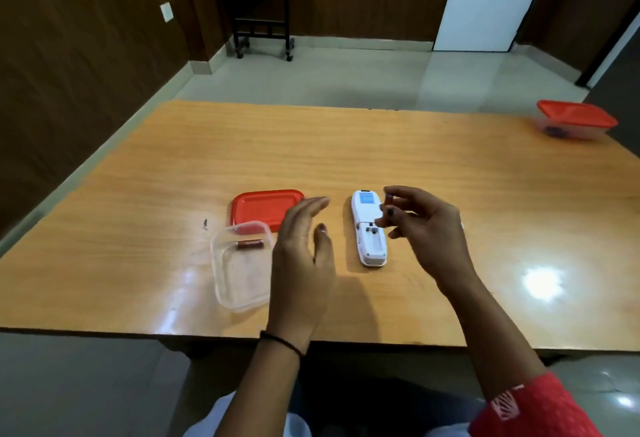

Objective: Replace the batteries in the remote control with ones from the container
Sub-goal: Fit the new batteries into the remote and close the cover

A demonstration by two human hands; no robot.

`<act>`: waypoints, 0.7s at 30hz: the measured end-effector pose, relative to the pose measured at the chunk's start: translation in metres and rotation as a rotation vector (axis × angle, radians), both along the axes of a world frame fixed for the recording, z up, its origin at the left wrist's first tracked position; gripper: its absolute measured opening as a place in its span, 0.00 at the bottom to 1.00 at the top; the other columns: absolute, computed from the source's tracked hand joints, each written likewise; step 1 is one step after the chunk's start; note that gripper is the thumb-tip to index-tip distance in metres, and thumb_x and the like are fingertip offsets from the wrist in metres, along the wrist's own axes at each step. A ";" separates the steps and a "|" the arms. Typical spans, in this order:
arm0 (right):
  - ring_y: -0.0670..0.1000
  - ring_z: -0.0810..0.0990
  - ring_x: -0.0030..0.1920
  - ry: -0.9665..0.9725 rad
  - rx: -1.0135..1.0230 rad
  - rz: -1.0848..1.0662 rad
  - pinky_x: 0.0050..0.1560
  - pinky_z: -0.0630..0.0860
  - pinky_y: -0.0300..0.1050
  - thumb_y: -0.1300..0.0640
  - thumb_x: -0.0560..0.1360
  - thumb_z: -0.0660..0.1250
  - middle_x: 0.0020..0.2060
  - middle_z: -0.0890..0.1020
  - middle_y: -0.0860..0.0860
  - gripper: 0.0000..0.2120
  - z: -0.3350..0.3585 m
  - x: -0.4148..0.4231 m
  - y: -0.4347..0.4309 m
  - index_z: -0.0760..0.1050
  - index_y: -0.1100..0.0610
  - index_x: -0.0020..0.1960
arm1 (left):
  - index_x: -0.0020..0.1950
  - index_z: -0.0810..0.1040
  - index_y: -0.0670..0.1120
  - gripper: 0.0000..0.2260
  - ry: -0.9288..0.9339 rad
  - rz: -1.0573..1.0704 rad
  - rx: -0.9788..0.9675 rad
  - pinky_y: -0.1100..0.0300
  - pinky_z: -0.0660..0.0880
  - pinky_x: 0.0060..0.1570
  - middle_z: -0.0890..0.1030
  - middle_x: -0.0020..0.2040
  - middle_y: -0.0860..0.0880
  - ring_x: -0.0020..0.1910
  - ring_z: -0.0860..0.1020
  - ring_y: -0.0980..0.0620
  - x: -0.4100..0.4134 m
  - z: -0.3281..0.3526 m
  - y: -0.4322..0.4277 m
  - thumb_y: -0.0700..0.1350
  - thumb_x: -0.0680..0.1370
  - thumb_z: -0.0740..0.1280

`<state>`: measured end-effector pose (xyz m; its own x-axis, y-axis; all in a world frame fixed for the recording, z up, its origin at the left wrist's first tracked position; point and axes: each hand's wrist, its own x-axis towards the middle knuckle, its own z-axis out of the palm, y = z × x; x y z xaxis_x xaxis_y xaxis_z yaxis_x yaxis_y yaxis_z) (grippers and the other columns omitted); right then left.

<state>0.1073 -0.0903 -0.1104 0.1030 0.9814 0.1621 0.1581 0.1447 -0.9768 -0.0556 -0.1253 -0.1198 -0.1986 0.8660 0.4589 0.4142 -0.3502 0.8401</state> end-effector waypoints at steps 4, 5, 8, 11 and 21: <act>0.48 0.85 0.38 0.116 -0.068 -0.078 0.36 0.78 0.38 0.68 0.74 0.66 0.40 0.85 0.52 0.12 -0.015 0.018 0.004 0.79 0.56 0.55 | 0.70 0.68 0.49 0.21 0.052 -0.228 -0.244 0.79 0.58 0.62 0.69 0.70 0.55 0.63 0.63 0.72 0.022 -0.014 0.018 0.39 0.77 0.63; 0.49 0.86 0.39 0.167 -0.098 -0.075 0.38 0.78 0.39 0.67 0.74 0.66 0.40 0.85 0.52 0.13 -0.019 0.022 0.005 0.79 0.56 0.56 | 0.72 0.66 0.50 0.23 0.062 -0.259 -0.284 0.76 0.59 0.65 0.66 0.72 0.55 0.66 0.62 0.70 0.027 -0.022 0.021 0.40 0.77 0.64; 0.52 0.85 0.44 0.295 -0.158 -0.073 0.41 0.78 0.43 0.65 0.74 0.67 0.43 0.86 0.53 0.13 -0.027 0.029 0.009 0.79 0.55 0.57 | 0.75 0.59 0.50 0.31 0.146 -0.299 -0.352 0.81 0.52 0.63 0.60 0.76 0.56 0.72 0.57 0.65 0.037 -0.039 0.029 0.44 0.75 0.68; 0.51 0.85 0.44 0.295 -0.144 -0.128 0.39 0.76 0.40 0.64 0.73 0.68 0.44 0.86 0.54 0.13 -0.031 0.031 0.013 0.80 0.54 0.56 | 0.76 0.55 0.51 0.35 0.204 -0.296 -0.376 0.80 0.51 0.64 0.57 0.77 0.57 0.73 0.55 0.64 0.044 -0.045 0.034 0.47 0.74 0.70; 0.40 0.81 0.39 -0.157 -0.020 -0.173 0.39 0.72 0.29 0.59 0.70 0.73 0.35 0.84 0.46 0.08 -0.048 0.011 0.020 0.82 0.51 0.48 | 0.75 0.58 0.50 0.35 0.234 -0.305 -0.440 0.55 0.61 0.72 0.62 0.76 0.53 0.75 0.59 0.55 0.046 -0.052 0.035 0.46 0.72 0.71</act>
